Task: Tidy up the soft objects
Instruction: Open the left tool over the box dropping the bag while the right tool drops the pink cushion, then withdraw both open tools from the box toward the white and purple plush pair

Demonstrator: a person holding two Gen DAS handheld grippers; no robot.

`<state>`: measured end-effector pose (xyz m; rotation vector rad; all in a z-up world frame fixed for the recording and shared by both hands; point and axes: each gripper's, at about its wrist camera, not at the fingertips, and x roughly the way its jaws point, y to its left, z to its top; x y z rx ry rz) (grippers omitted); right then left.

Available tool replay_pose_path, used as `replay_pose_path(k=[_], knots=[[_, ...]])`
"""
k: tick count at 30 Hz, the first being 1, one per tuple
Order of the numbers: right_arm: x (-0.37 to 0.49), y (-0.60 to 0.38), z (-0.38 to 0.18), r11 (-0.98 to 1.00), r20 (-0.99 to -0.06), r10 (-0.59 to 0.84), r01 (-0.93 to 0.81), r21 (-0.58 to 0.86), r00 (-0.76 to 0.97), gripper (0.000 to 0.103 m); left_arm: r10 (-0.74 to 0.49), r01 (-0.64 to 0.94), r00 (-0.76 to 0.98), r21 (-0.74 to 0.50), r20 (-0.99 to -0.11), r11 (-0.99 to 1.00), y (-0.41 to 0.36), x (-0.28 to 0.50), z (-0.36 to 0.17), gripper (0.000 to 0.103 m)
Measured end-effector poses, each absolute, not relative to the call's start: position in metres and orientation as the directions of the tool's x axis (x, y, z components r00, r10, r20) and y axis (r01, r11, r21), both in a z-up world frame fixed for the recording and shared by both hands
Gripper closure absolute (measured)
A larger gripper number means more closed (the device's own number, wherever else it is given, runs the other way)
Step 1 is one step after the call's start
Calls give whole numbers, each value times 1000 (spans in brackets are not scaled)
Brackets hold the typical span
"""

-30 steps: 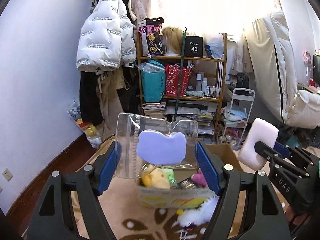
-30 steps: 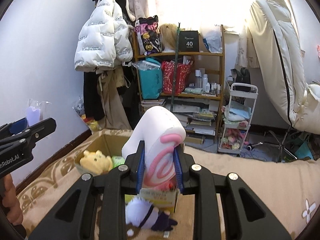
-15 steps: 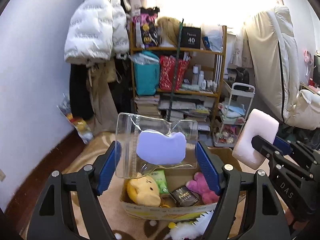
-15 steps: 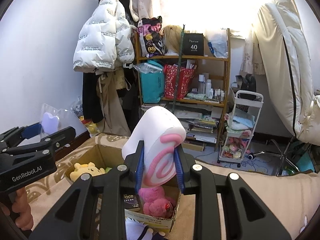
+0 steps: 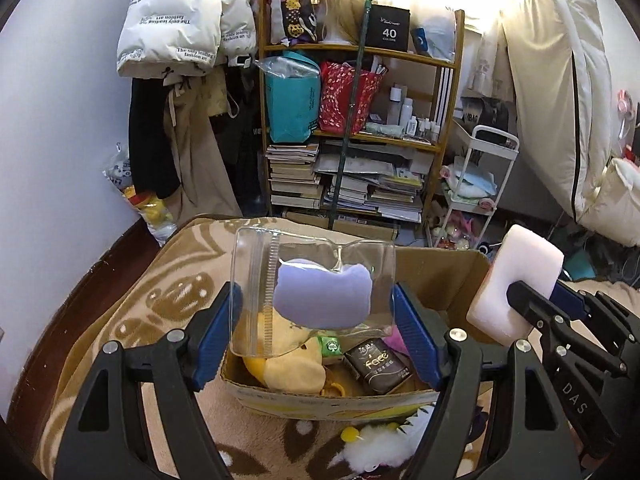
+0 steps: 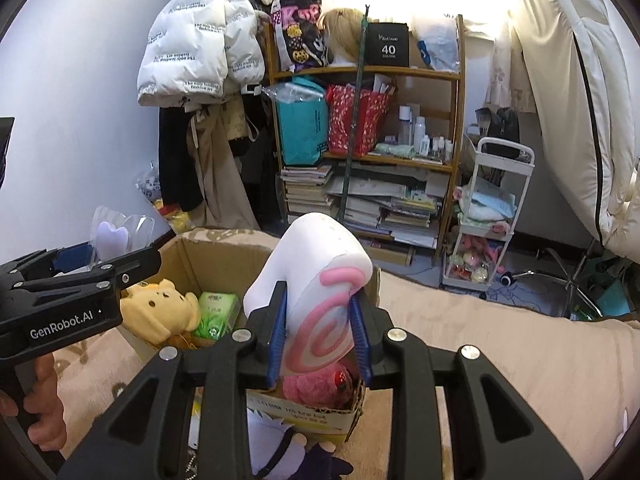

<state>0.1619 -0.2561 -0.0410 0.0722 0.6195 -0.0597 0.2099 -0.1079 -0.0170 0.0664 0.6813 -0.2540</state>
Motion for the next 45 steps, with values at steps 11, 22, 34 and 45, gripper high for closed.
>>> replay_pose_path(k=[11, 22, 34, 45], knots=[[164, -259, -59, 995, -632, -5, 68, 76, 775, 65, -195, 280, 731, 27, -653, 960, -119, 207, -26, 27], [162, -261, -58, 995, -647, 1, 67, 81, 763, 60, -179, 284, 722, 51, -668, 957, -120, 203, -31, 15], [142, -257, -42, 995, -629, -11, 69, 67, 777, 31, -162, 271, 730, 63, -664, 961, -113, 180, -11, 4], [95, -251, -28, 994, -605, -38, 91, 56, 796, 4, -134, 251, 707, 68, -695, 966, -95, 143, -2, 2]])
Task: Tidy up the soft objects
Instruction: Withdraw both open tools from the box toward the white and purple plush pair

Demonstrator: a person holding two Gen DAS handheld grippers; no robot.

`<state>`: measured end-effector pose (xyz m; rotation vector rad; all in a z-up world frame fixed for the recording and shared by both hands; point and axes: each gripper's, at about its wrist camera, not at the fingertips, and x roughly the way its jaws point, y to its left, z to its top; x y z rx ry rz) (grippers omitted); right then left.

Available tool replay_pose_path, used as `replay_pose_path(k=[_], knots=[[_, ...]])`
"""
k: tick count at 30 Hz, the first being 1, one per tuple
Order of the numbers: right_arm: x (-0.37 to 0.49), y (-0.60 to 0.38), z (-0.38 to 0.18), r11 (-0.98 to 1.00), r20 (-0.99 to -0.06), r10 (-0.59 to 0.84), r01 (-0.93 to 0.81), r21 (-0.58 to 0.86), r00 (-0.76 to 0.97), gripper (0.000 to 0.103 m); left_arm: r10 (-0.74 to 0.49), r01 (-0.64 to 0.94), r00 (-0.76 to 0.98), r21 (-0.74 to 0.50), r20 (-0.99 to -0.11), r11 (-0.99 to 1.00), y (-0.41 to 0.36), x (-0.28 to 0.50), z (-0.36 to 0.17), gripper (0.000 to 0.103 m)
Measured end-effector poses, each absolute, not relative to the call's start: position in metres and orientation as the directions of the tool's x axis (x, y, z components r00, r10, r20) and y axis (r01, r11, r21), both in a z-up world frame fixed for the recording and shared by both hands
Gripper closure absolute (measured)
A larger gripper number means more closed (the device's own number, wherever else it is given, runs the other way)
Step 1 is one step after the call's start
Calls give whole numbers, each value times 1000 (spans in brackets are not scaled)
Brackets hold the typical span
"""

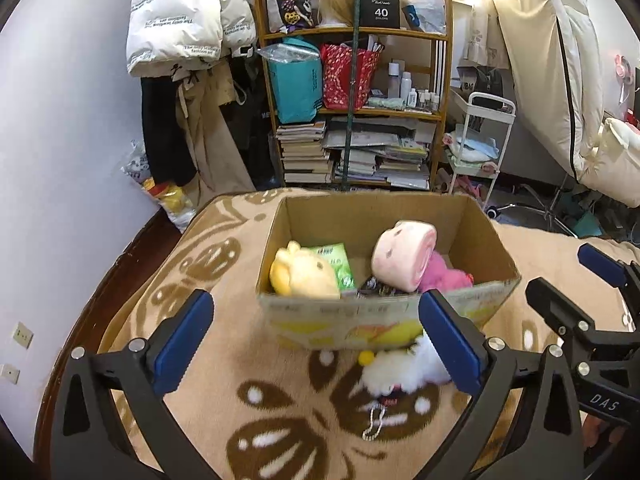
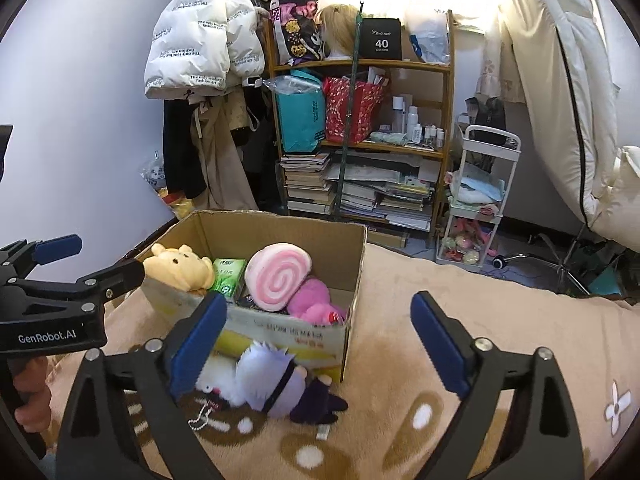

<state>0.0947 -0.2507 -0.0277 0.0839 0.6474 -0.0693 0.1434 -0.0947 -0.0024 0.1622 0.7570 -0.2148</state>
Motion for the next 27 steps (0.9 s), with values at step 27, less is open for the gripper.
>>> replay_pose_path(k=[27], knots=[[56, -251, -43, 990, -642, -51, 125, 70, 765, 0, -110, 254, 649, 78, -753, 964, -74, 109, -27, 2]])
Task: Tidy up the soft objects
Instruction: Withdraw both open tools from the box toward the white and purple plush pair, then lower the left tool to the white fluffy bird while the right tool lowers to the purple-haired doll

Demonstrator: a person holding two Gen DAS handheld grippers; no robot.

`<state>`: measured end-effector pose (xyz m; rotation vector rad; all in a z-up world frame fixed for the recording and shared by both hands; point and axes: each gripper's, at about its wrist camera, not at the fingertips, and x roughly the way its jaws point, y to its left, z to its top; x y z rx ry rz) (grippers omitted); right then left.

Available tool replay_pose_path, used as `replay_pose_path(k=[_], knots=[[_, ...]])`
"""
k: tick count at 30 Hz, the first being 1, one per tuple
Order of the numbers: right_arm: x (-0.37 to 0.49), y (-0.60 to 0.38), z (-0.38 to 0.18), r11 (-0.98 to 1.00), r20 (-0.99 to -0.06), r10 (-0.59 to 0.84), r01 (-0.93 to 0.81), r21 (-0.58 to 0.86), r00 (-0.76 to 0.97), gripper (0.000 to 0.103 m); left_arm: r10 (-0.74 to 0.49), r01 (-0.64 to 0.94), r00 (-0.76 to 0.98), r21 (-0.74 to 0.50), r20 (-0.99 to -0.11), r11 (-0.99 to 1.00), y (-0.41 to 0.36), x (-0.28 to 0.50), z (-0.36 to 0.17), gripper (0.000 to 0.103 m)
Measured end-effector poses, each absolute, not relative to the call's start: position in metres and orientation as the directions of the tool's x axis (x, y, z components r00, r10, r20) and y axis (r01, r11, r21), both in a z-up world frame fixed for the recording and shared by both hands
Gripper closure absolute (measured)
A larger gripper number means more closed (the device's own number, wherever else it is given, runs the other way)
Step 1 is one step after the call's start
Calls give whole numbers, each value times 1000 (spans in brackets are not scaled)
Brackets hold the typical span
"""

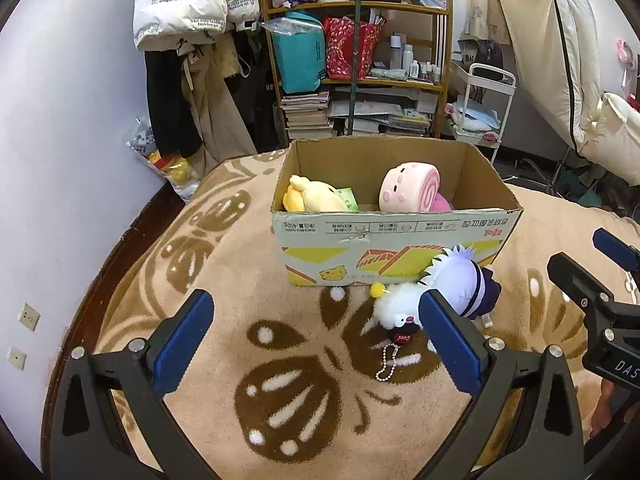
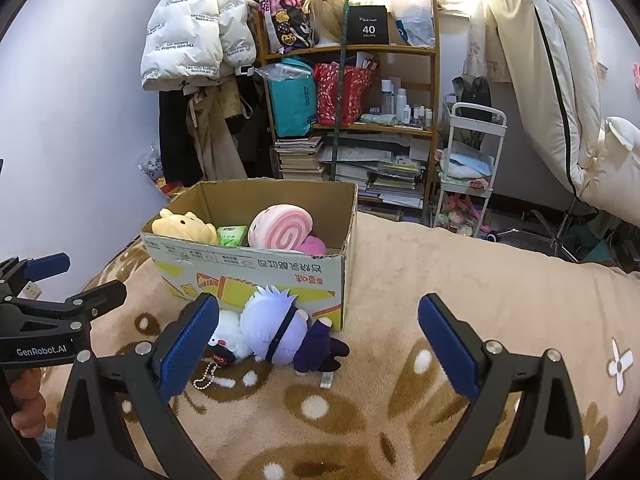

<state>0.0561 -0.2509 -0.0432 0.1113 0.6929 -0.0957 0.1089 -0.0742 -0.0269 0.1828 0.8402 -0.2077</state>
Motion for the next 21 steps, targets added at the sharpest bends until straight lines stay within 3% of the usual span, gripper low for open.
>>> replay_pose_path(k=[21], knots=[[100, -259, -88, 986, -698, -18, 129, 107, 715, 0, -132, 274, 579, 40, -805, 961, -88, 146, -77, 2]])
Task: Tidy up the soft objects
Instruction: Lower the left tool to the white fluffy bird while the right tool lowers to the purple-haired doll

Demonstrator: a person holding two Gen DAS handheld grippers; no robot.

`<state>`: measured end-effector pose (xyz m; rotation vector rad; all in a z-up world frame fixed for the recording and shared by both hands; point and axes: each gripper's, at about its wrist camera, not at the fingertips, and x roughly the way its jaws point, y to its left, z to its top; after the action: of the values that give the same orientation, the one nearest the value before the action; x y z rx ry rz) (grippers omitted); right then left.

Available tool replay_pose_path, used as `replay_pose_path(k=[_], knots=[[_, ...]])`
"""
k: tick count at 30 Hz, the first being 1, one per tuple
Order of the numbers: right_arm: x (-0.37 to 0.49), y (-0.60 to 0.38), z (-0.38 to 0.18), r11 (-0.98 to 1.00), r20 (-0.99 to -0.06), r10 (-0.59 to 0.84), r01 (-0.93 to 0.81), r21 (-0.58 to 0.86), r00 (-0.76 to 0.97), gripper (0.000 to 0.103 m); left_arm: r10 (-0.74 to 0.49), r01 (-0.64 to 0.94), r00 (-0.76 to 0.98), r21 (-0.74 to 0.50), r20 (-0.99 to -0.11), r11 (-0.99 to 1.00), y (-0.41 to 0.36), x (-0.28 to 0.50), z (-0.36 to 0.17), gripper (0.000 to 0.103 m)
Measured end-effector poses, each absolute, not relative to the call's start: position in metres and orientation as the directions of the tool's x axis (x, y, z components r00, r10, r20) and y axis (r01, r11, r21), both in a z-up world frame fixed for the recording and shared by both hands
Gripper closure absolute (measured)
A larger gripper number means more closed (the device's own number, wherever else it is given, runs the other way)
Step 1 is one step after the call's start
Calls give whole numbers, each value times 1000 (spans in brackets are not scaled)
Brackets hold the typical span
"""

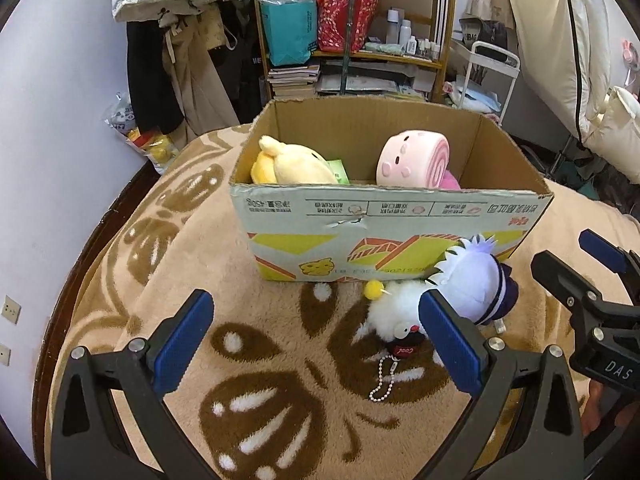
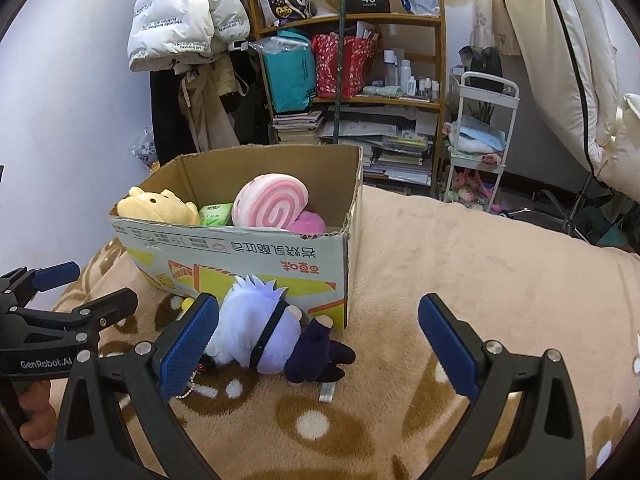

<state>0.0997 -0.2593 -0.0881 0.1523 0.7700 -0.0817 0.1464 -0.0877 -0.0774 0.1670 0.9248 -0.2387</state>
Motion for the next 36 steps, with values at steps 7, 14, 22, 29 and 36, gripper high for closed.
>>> replay_pose_path(k=[7, 14, 22, 29, 36], knots=[[113, -262, -102, 983, -713, 6, 126, 132, 701, 0, -145, 312, 546, 39, -825, 949, -96, 154, -95, 2], [122, -263, -112, 980, -727, 52, 105, 169, 684, 0, -211, 358, 495, -24, -843, 933, -99, 157, -112, 2], [129, -268, -121, 973, -739, 89, 100, 208, 668, 0, -221, 389, 465, -26, -858, 921, -106, 156, -123, 2], [134, -273, -132, 963, -757, 128, 103, 250, 641, 0, -231, 417, 441, -29, -867, 908, -113, 154, -130, 2], [138, -271, -141, 954, -769, 160, 103, 281, 619, 0, -232, 442, 419, -26, -878, 897, -125, 151, -139, 2]])
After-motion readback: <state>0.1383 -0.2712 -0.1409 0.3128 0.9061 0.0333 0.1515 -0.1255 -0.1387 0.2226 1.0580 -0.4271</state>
